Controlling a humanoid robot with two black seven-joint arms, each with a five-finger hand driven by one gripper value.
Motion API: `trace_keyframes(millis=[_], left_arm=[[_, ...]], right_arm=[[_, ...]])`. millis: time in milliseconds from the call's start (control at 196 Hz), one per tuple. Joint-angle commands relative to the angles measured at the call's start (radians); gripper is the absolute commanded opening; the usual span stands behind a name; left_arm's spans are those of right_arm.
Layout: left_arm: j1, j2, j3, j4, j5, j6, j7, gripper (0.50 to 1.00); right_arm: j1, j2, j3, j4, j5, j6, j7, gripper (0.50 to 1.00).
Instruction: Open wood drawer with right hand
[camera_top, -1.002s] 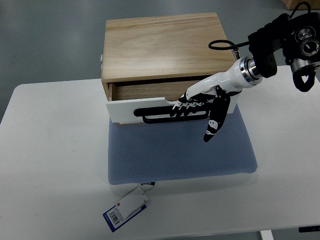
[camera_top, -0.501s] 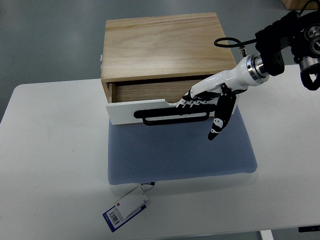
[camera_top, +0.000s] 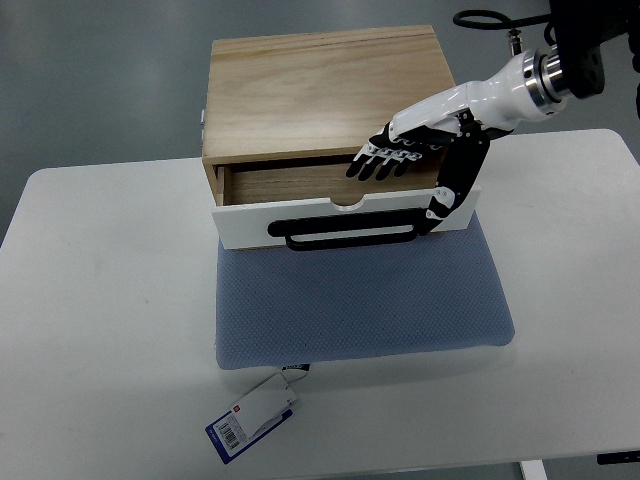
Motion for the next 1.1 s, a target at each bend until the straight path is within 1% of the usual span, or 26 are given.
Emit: trace_keyframes(millis=[0, 87, 92, 164, 297, 343, 353, 368, 435, 486, 491, 521, 547, 598, 603, 644, 654, 680, 731, 736, 746, 956, 1022, 1028, 1038, 1094], left_arm=[[0.000, 0.000, 0.000, 0.000, 0.000, 0.000, 0.001, 1.000], [0.000, 0.000, 0.000, 0.000, 0.000, 0.000, 0.001, 1.000], [0.000, 0.000, 0.000, 0.000, 0.000, 0.000, 0.001, 1.000], [0.000, 0.000, 0.000, 0.000, 0.000, 0.000, 0.001, 1.000], [0.000, 0.000, 0.000, 0.000, 0.000, 0.000, 0.001, 1.000], [0.000, 0.000, 0.000, 0.000, 0.000, 0.000, 0.001, 1.000], [0.000, 0.000, 0.000, 0.000, 0.000, 0.000, 0.001, 1.000], [0.000, 0.000, 0.000, 0.000, 0.000, 0.000, 0.001, 1.000], [0.000, 0.000, 0.000, 0.000, 0.000, 0.000, 0.001, 1.000], [0.000, 0.000, 0.000, 0.000, 0.000, 0.000, 0.001, 1.000], [0.000, 0.000, 0.000, 0.000, 0.000, 0.000, 0.001, 1.000], [0.000, 0.000, 0.000, 0.000, 0.000, 0.000, 0.001, 1.000], [0.000, 0.000, 0.000, 0.000, 0.000, 0.000, 0.001, 1.000], [0.000, 0.000, 0.000, 0.000, 0.000, 0.000, 0.001, 1.000], [0.000, 0.000, 0.000, 0.000, 0.000, 0.000, 0.001, 1.000], [0.000, 0.000, 0.000, 0.000, 0.000, 0.000, 0.001, 1.000], [0.000, 0.000, 0.000, 0.000, 0.000, 0.000, 0.001, 1.000], [0.000, 0.000, 0.000, 0.000, 0.000, 0.000, -0.001, 1.000], [0.000, 0.000, 0.000, 0.000, 0.000, 0.000, -0.001, 1.000], [0.000, 0.000, 0.000, 0.000, 0.000, 0.000, 0.001, 1.000], [0.000, 0.000, 0.000, 0.000, 0.000, 0.000, -0.001, 1.000], [0.000, 0.000, 0.000, 0.000, 0.000, 0.000, -0.001, 1.000], [0.000, 0.000, 0.000, 0.000, 0.000, 0.000, 0.001, 1.000], [0.000, 0.000, 0.000, 0.000, 0.000, 0.000, 0.001, 1.000], [0.000, 0.000, 0.000, 0.000, 0.000, 0.000, 0.001, 1.000], [0.000, 0.000, 0.000, 0.000, 0.000, 0.000, 0.001, 1.000]], right_arm=[[0.036, -0.030, 0.021, -0.011, 0.089, 0.000, 0.000, 0.919], [0.036, -0.039, 0.036, -0.020, 0.114, 0.000, 0.000, 0.919], [0.034, -0.054, 0.059, -0.051, 0.140, 0.000, 0.000, 0.919], [0.024, -0.065, 0.082, -0.085, 0.165, 0.000, 0.000, 0.919], [-0.035, -0.087, 0.124, -0.186, 0.243, 0.000, 0.017, 0.917], [-0.065, -0.088, 0.142, -0.232, 0.252, -0.060, 0.038, 0.917], [-0.065, -0.088, 0.142, -0.232, 0.252, -0.060, 0.039, 0.917], [-0.079, -0.088, 0.148, -0.249, 0.252, -0.088, 0.049, 0.919], [-0.131, -0.088, 0.177, -0.298, 0.254, -0.163, 0.088, 0.919], [-0.131, -0.088, 0.177, -0.298, 0.254, -0.163, 0.088, 0.919], [-0.183, -0.085, 0.211, -0.328, 0.254, -0.224, 0.119, 0.917], [-0.208, -0.082, 0.231, -0.338, 0.255, -0.247, 0.134, 0.919], [-0.245, -0.076, 0.262, -0.350, 0.254, -0.281, 0.152, 0.917], [-0.245, -0.076, 0.262, -0.350, 0.254, -0.281, 0.152, 0.917], [-0.307, -0.070, 0.316, -0.370, 0.254, -0.334, 0.178, 0.917], [-0.358, -0.057, 0.366, -0.385, 0.255, -0.378, 0.196, 0.917], [-0.358, -0.057, 0.366, -0.385, 0.255, -0.378, 0.197, 0.917], [-0.395, -0.045, 0.403, -0.400, 0.255, -0.405, 0.204, 0.917], [-0.395, -0.045, 0.403, -0.401, 0.255, -0.405, 0.204, 0.917], [-0.445, -0.025, 0.461, -0.426, 0.255, -0.445, 0.209, 0.917], [-0.458, -0.022, 0.476, -0.433, 0.255, -0.454, 0.209, 0.917], [-0.624, 0.053, 0.684, -0.514, 0.280, -0.594, 0.210, 0.919], [-0.630, 0.056, 0.691, -0.519, 0.281, -0.600, 0.210, 0.917], [-0.665, 0.070, 0.728, -0.532, 0.286, -0.624, 0.215, 0.919], [-0.674, 0.073, 0.737, -0.534, 0.286, -0.631, 0.219, 0.919], [-0.702, 0.084, 0.763, -0.542, 0.286, -0.640, 0.229, 0.919]])
